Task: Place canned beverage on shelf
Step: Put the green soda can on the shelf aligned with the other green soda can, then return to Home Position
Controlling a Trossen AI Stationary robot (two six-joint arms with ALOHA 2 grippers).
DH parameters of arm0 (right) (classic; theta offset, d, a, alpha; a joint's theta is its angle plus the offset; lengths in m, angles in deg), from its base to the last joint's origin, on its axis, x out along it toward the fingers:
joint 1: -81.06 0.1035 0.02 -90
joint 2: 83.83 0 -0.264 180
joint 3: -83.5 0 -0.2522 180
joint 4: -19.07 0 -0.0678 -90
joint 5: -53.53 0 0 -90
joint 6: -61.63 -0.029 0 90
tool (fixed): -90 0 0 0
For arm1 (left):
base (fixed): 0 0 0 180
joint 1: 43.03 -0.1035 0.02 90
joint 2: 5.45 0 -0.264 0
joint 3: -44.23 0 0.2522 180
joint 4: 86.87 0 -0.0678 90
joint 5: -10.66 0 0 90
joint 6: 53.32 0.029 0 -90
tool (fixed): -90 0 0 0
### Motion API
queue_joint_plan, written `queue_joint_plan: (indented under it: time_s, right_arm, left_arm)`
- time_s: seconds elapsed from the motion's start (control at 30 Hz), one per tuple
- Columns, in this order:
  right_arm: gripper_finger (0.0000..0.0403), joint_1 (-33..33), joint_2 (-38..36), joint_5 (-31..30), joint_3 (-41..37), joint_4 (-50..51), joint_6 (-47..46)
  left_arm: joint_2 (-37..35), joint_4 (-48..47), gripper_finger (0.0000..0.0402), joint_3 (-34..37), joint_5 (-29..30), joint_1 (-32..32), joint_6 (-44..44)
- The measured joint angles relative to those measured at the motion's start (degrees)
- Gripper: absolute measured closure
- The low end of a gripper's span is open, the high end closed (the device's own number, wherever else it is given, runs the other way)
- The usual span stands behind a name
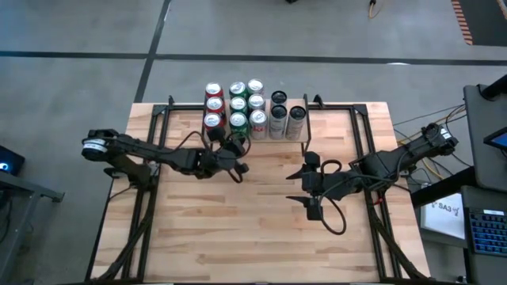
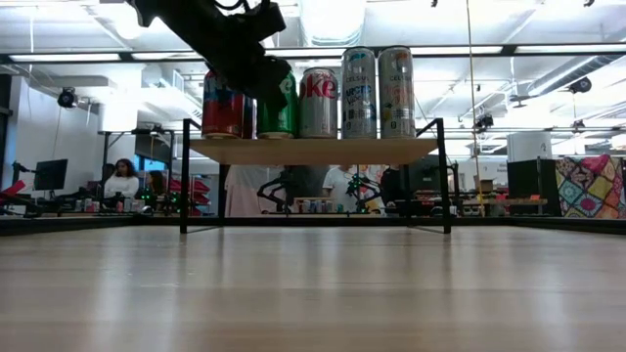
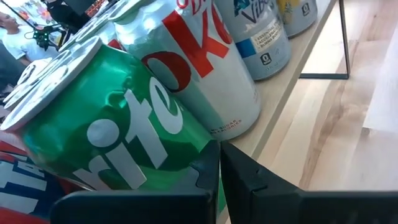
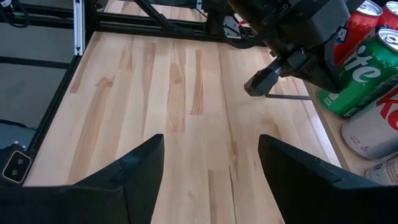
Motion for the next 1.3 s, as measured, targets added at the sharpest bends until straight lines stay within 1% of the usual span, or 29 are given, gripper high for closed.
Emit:
queue_joint_plan:
  time_s: [0.6,0.73,0.87,0.93,1.1,1.3]
  right_arm:
    - [0.0154,0.0,0.1,0.0,0.0,0.0,0.1]
    - [0.0154,0.0,0.1,0.0,0.0,0.0,0.1]
    - [0.0154,0.1,0.1,0.1,-0.1,-0.2,1.1]
    - [0.0154,0.1,0.1,0.1,-0.7,-1.4,1.6]
    - [0.0154,0.1,0.0,0.1,-4.2,-9.3,5.3]
    - [0.0154,0.1,-0.4,0.3,-9.0,-17.7,7.4]
  left_arm:
    - [0.0,1.8,0.0402,0.0,-0.7,-1.3,0.0]
    - [-0.2,2.4,0.0402,0.0,-1.7,0.2,0.0]
    - [-2.3,2.3,0.0402,-0.2,-1.4,4.7,0.1]
    - [-3.9,2.5,0.0402,-0.7,-0.9,7.8,1.6]
    - [-10.0,2.5,0.0402,-0.5,0.0,16.7,7.4]
    - [-18.6,2.3,0.0402,2.6,0.1,27.8,12.0]
